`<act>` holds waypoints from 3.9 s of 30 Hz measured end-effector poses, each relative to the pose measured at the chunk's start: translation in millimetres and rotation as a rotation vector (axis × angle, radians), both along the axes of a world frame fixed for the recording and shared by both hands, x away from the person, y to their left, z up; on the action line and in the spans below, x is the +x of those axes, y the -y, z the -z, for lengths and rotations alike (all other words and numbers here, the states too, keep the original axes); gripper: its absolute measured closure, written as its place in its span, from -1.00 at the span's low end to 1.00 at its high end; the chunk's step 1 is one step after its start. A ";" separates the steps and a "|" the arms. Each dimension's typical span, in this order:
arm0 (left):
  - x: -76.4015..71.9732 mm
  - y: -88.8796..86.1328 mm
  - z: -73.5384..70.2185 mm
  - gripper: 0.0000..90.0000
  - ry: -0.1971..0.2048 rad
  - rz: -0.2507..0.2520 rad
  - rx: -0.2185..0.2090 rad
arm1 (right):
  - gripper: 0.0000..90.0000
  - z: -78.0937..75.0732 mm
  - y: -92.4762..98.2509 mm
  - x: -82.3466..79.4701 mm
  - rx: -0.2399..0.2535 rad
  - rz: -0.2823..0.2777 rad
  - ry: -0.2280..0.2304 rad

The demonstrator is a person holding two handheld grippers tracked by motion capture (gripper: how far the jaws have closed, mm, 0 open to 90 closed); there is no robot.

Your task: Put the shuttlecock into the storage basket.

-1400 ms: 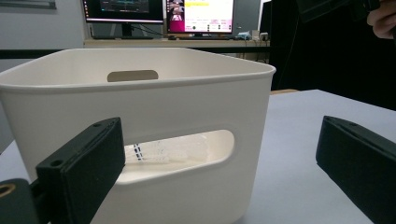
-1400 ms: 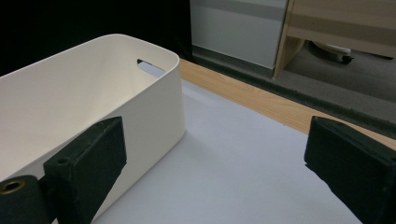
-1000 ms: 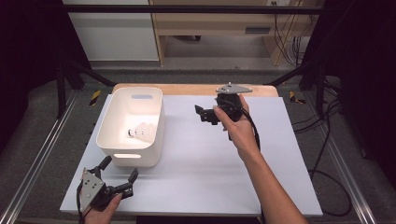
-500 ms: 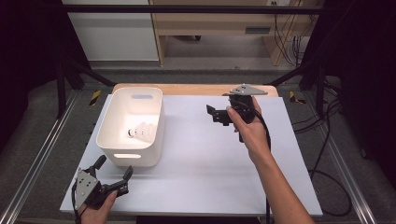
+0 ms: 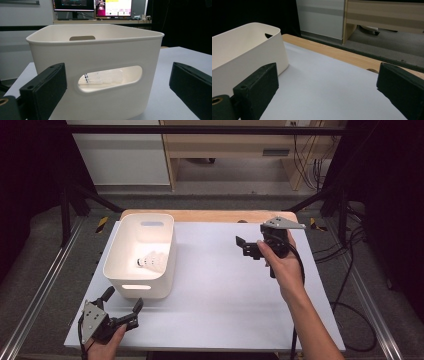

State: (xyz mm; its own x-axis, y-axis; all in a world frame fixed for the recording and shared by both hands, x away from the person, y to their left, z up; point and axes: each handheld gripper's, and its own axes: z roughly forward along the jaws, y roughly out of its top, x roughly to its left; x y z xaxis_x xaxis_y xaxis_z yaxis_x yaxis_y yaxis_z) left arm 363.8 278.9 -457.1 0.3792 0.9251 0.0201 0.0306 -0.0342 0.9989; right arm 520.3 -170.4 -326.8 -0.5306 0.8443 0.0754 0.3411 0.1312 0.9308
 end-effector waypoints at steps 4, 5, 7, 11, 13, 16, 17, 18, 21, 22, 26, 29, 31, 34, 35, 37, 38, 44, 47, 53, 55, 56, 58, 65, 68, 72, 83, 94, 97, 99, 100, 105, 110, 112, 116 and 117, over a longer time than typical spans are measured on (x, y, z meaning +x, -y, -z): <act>-1.2 1.5 0.1 -0.97 0.002 0.002 0.001 | -0.91 -3.5 9.6 -7.8 0.009 0.009 0.018; -1.1 1.7 0.1 -0.97 0.002 0.003 0.001 | -0.91 -4.2 12.1 -9.3 0.009 0.010 0.022; -0.5 2.1 0.6 -0.97 0.001 0.003 0.004 | -0.91 -5.1 16.8 -11.7 0.020 0.011 0.027; 0.1 2.3 1.2 -0.97 -0.002 0.003 0.010 | -0.92 -5.7 26.2 -14.8 0.025 0.018 0.038; -0.2 2.6 0.7 -0.97 0.000 0.003 0.009 | -0.92 -5.3 31.1 -15.9 0.028 0.026 0.048; 0.1 3.3 0.8 -0.97 0.000 0.006 0.015 | -0.91 -4.2 38.5 -18.7 0.025 0.032 0.063; 0.3 3.5 0.8 -0.97 0.000 0.006 0.016 | -0.91 -3.7 40.7 -19.8 0.027 0.033 0.070; 0.5 3.8 0.9 -0.97 0.000 0.007 0.017 | -0.92 -3.2 42.9 -21.1 0.029 0.036 0.077; 1.1 4.5 1.1 -0.97 0.000 0.006 0.023 | -0.92 -1.0 49.1 -24.7 0.027 0.033 0.092; 1.3 4.6 1.0 -0.97 0.000 0.006 0.022 | -0.92 -0.4 50.8 -26.1 0.029 0.035 0.095; 0.4 4.9 0.5 -0.97 0.001 0.006 0.023 | -0.92 2.3 56.5 -31.7 0.028 0.034 0.113; 0.4 5.1 0.7 -0.97 -0.001 0.007 0.022 | -0.92 3.9 60.2 -37.2 0.029 0.035 0.130; 0.5 5.0 1.1 -0.97 -0.004 0.007 0.023 | -0.92 5.2 62.9 -40.8 0.031 0.037 0.139; 0.4 4.5 1.6 -0.97 -0.006 0.008 0.023 | -0.92 7.8 66.8 -46.3 0.033 0.035 0.151; 0.5 4.1 1.8 -0.97 -0.005 0.009 0.023 | -0.92 8.8 68.4 -48.4 0.029 0.035 0.156; 0.6 3.5 2.3 -0.97 -0.008 0.008 0.018 | -0.92 11.4 71.9 -52.5 0.031 0.037 0.160; 0.7 3.3 2.5 -0.97 -0.009 0.008 0.019 | -0.92 12.8 73.6 -54.6 0.033 0.039 0.162; 1.0 4.3 2.5 -0.97 -0.010 0.002 0.026 | -0.92 22.1 83.7 -67.4 0.035 0.038 0.170; 1.3 4.9 3.0 -0.97 -0.013 0.001 0.030 | -0.92 28.4 87.6 -73.7 0.039 0.033 0.168; 1.1 5.3 2.9 -0.97 -0.015 0.012 0.014 | -0.92 43.9 95.8 -87.1 0.046 0.039 0.168; 0.8 4.6 3.0 -0.97 -0.015 0.011 0.014 | -0.92 49.4 98.9 -91.3 0.048 0.041 0.159; 0.6 4.3 3.2 -0.97 -0.015 0.011 0.013 | -0.92 51.7 100.5 -93.2 0.048 0.041 0.158; 0.5 3.7 3.8 -0.97 -0.016 0.010 0.013 | -0.92 55.3 103.6 -97.4 0.056 0.049 0.157; 2.3 2.2 3.5 -0.97 -0.018 0.006 0.005 | -0.93 60.6 112.2 -110.0 0.078 0.057 0.159; 1.3 3.8 3.2 -0.97 -0.015 0.012 0.011 | -0.93 63.8 114.3 -114.0 0.081 0.060 0.156; 1.0 4.9 2.9 -0.97 -0.014 0.020 0.010 | -0.93 69.7 115.6 -118.6 0.084 0.064 0.152; -0.1 5.2 3.6 -0.98 -0.013 0.043 0.009 | -0.93 89.6 118.2 -127.9 0.040 0.062 0.145; -0.9 12.0 2.6 -0.97 -0.012 0.050 0.016 | -0.93 105.9 118.5 -136.6 0.044 0.048 0.134; -1.7 13.1 2.6 -0.97 -0.010 0.056 0.017 | -0.93 112.0 116.6 -136.8 0.044 0.043 0.124; -1.5 13.7 2.8 -0.97 -0.010 0.060 0.019 | -0.93 115.5 114.9 -137.0 0.045 0.041 0.114; -1.3 14.1 2.9 -0.97 -0.012 0.062 0.018 | -0.93 117.1 114.1 -137.1 0.045 0.039 0.112; -1.4 14.6 2.7 -0.97 -0.013 0.068 0.019 | -0.93 122.4 109.5 -137.2 0.044 0.026 0.106; -1.5 15.7 2.8 -0.97 -0.016 0.077 0.020 | -0.93 125.4 104.5 -136.9 0.046 0.007 0.112; -1.5 16.0 2.9 -0.97 -0.017 0.080 0.024 | -0.93 126.5 102.2 -136.5 0.050 0.000 0.115; -1.5 16.0 3.0 -0.97 -0.018 0.082 0.022 | -0.93 127.9 98.0 -134.8 0.046 -0.012 0.121; -1.5 16.0 2.9 -0.97 -0.019 0.083 0.020 | -0.93 127.9 96.7 -134.4 0.044 -0.016 0.124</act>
